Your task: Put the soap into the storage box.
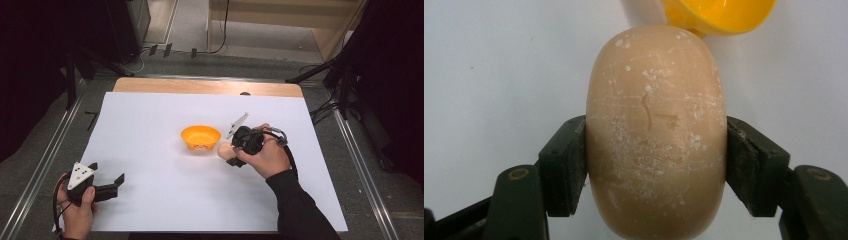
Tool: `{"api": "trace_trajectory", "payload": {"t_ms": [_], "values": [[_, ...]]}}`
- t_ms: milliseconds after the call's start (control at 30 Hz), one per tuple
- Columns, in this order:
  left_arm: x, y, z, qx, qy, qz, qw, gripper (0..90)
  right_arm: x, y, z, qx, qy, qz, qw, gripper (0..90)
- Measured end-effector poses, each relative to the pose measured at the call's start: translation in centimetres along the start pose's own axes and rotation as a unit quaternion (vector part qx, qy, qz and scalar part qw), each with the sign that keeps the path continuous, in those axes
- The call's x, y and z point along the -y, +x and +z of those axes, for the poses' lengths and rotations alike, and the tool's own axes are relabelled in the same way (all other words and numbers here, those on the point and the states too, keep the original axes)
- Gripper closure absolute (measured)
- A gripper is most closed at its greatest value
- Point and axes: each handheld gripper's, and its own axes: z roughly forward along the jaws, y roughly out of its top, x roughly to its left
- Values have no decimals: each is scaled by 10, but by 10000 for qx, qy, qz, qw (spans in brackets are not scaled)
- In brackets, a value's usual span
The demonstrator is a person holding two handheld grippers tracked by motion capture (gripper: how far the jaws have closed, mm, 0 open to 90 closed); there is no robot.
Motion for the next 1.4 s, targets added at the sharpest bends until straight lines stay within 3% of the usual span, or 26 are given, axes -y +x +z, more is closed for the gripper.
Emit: {"api": "trace_trajectory", "payload": {"t_ms": [867,1400], "values": [[1,2,-1,53,-69,-107,9999,0,-35,-9,-2,3,-75,-389,9992,334],[0,2,-1,58,-53,-82,9999,0,-52,-13,0,-27,-146,-508,9986,334]]}}
